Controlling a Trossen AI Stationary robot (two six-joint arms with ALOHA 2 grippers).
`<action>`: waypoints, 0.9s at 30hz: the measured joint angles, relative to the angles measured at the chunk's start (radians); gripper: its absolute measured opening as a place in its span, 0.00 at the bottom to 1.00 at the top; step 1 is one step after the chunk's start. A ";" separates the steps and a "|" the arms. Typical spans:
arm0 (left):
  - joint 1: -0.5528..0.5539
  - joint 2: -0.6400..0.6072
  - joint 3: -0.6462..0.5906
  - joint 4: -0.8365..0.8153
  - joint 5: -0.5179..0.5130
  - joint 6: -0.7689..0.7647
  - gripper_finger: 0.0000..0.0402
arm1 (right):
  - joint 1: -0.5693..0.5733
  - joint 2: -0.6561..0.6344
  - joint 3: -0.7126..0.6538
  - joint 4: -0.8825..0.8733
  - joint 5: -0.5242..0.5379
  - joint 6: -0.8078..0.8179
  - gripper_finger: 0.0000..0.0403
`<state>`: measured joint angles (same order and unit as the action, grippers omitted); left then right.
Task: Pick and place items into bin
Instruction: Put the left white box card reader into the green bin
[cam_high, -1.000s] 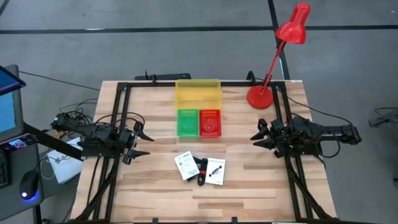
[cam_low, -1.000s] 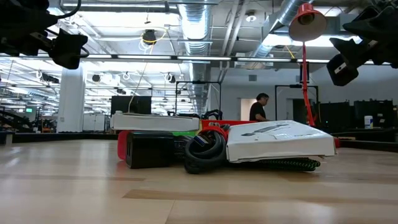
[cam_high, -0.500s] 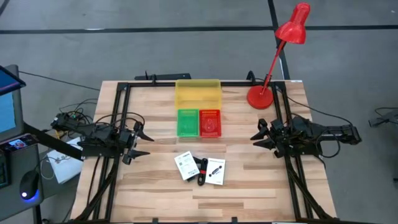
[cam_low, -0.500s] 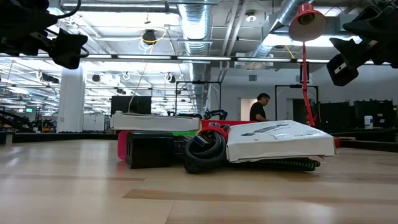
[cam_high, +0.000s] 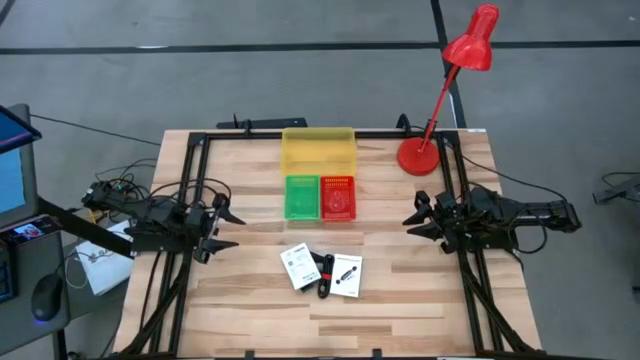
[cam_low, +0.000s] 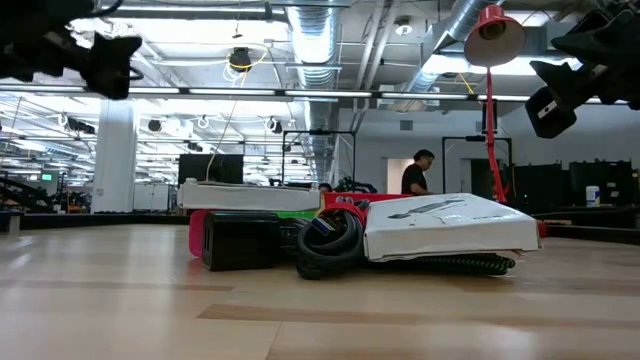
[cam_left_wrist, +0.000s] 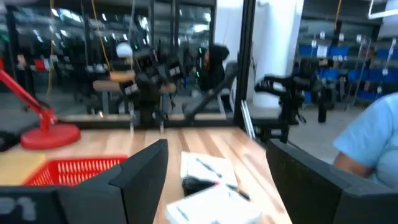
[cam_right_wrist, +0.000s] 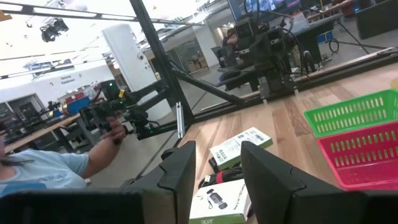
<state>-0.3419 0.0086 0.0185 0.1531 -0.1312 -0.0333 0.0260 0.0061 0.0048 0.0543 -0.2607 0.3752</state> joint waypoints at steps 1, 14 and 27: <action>0.000 0.000 0.000 0.030 -0.017 0.016 0.66 | 0.000 0.000 0.000 0.000 0.000 0.000 0.31; 0.015 0.044 0.008 0.286 -0.099 0.193 0.66 | 0.000 0.000 0.000 0.000 0.000 0.000 0.31; 0.059 0.394 0.248 -0.032 -0.195 0.145 0.66 | 0.000 0.000 0.000 0.000 0.000 0.000 0.31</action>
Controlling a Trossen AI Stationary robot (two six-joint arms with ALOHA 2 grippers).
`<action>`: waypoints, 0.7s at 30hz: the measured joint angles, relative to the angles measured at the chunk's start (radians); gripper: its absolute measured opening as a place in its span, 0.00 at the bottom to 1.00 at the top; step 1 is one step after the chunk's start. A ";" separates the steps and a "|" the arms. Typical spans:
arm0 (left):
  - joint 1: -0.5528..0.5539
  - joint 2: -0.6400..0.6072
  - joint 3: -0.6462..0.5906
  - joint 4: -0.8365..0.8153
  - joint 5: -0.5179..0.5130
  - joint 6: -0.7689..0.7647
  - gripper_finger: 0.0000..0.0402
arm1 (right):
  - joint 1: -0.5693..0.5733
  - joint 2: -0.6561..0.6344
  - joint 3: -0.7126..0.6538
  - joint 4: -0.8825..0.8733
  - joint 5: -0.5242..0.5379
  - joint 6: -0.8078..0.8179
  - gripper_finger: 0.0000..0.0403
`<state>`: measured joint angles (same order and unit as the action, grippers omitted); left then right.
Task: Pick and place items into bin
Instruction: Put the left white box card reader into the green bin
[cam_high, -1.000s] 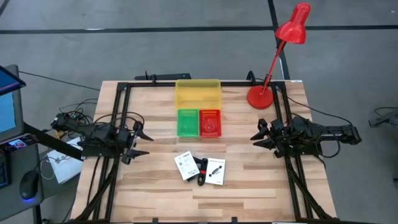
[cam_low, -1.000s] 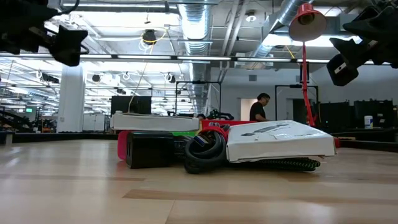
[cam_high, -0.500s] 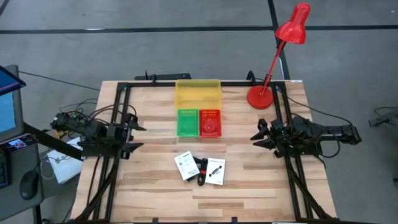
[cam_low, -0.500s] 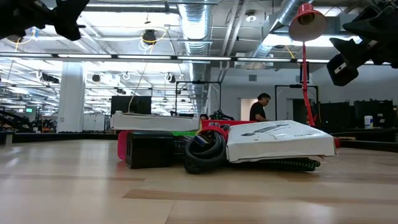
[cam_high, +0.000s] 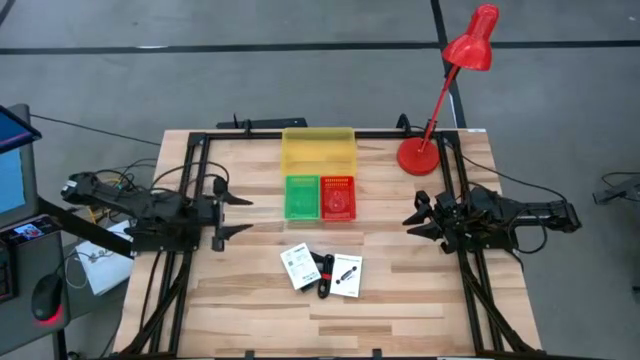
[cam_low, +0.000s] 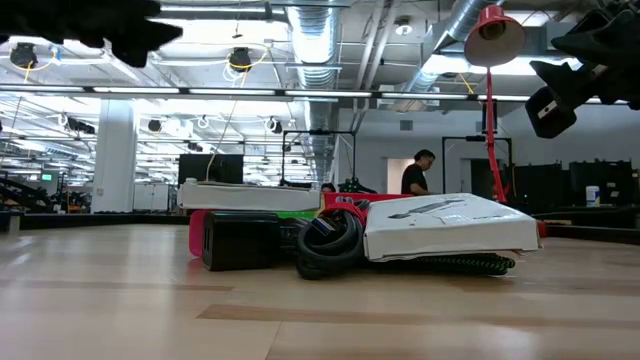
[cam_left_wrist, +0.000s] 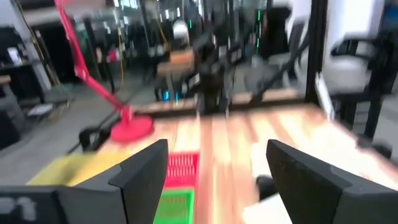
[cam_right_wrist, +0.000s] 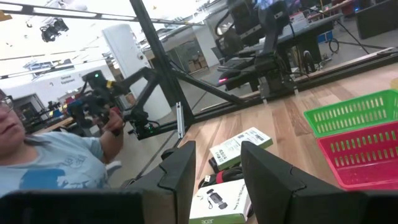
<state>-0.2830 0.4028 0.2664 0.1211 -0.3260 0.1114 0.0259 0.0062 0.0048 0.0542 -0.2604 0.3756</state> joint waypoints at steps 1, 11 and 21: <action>0.000 0.022 0.008 -0.019 -0.003 0.000 0.66 | 0.000 0.000 0.000 0.000 0.000 0.000 0.31; 0.000 0.217 0.025 -0.058 -0.003 0.056 0.66 | 0.000 0.000 0.000 0.000 0.000 0.000 0.30; -0.001 0.456 0.025 -0.063 -0.003 0.135 0.66 | 0.000 0.000 0.000 0.000 0.000 0.000 0.31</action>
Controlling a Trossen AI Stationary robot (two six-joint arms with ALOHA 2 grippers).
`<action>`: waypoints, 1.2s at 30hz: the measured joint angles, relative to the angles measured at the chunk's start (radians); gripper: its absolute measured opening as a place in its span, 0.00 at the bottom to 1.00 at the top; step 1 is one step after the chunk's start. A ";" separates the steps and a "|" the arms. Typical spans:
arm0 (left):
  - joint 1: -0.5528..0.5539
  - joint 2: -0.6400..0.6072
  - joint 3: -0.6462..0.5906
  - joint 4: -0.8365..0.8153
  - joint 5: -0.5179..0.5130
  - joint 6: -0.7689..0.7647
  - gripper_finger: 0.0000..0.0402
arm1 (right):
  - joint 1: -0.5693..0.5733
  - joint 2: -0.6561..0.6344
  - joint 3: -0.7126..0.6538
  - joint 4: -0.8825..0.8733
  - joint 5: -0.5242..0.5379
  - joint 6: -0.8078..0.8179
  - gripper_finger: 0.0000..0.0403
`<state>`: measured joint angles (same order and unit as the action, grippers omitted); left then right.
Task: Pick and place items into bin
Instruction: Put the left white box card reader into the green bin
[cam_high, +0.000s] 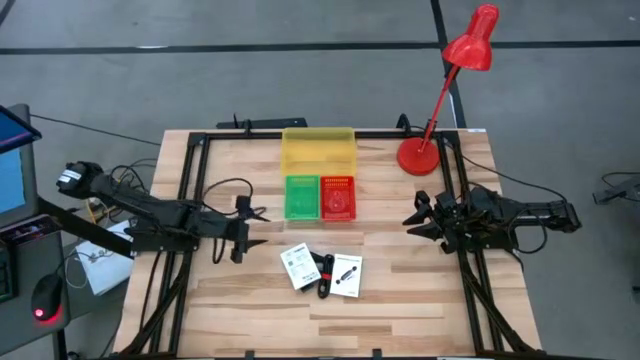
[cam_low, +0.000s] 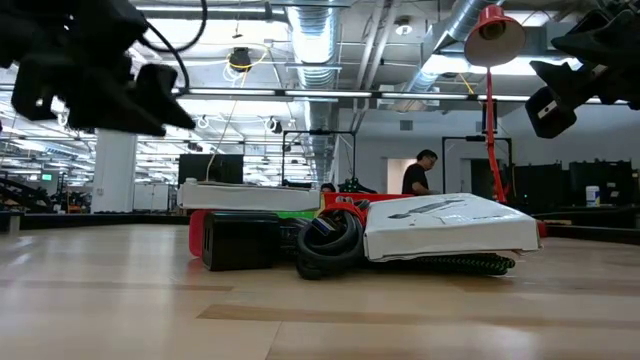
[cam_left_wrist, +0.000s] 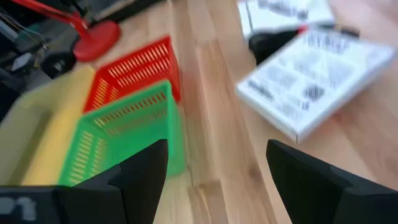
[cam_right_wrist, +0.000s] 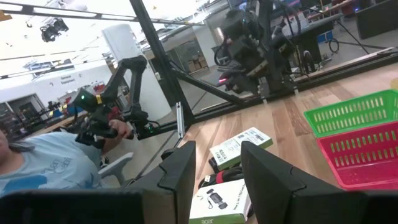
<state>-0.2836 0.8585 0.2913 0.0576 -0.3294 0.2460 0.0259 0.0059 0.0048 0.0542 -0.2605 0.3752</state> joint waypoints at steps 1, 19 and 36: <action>0.000 0.020 0.000 -0.001 0.000 0.001 0.66 | 0.000 0.000 0.000 0.000 0.000 0.000 0.31; -0.169 0.126 0.000 -0.007 -0.261 0.123 0.66 | 0.000 0.000 0.000 0.000 0.000 0.000 0.31; -0.301 0.436 0.000 0.100 -0.464 0.271 0.66 | 0.000 0.000 0.000 0.000 0.000 0.000 0.30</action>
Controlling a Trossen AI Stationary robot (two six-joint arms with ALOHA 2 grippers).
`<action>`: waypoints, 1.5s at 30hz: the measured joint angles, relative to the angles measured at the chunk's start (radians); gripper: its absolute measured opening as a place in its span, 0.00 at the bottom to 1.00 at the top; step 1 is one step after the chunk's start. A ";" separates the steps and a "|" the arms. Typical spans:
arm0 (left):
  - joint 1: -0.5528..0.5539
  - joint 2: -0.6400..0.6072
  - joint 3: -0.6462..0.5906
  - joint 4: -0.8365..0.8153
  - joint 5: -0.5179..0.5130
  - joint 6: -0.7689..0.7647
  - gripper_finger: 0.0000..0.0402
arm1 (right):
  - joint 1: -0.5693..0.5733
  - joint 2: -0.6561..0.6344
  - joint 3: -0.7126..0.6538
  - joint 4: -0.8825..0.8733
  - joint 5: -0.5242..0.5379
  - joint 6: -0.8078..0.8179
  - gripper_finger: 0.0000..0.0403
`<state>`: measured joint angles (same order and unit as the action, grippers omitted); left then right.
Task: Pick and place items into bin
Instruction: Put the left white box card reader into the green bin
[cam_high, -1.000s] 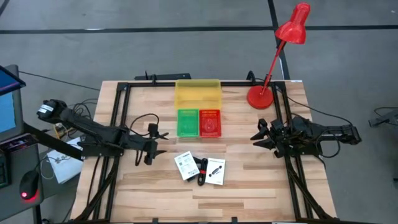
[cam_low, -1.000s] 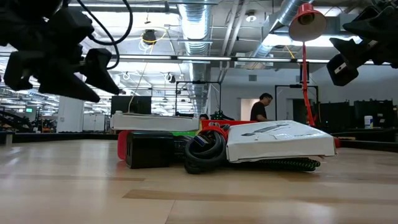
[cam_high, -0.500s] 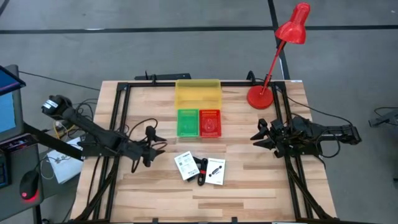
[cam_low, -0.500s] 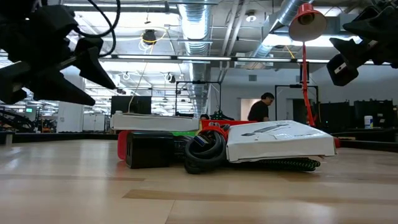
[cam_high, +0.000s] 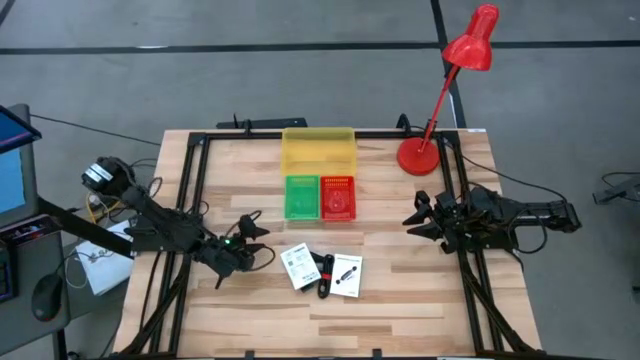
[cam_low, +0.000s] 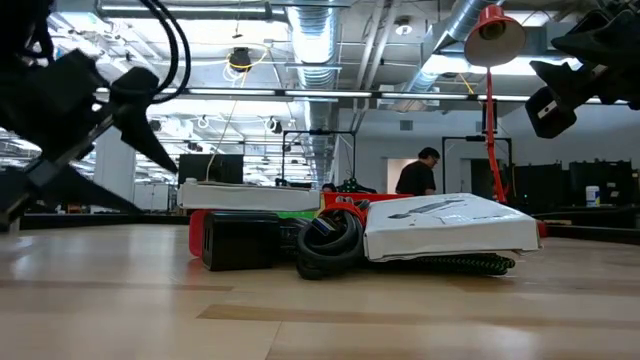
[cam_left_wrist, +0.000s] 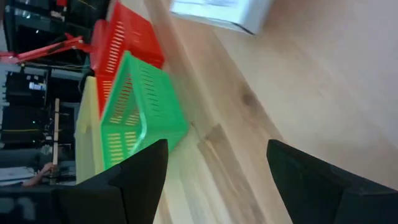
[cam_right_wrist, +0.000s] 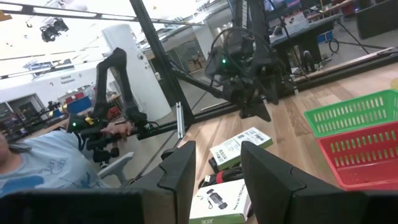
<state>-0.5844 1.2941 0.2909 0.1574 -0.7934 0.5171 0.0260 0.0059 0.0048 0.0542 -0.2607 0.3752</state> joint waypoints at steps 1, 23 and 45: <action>-0.001 0.022 0.000 0.013 -0.001 0.001 0.66 | 0.000 0.000 0.000 0.000 0.000 0.000 0.30; -0.002 0.234 0.133 0.040 0.019 0.160 0.66 | 0.000 0.000 0.000 0.000 0.000 0.000 0.31; -0.001 0.232 0.134 0.148 0.047 0.407 0.66 | 0.000 0.000 0.000 0.000 0.000 0.000 0.31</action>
<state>-0.5858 1.5265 0.4244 0.3058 -0.7469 0.9238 0.0257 0.0061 0.0048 0.0542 -0.2606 0.3752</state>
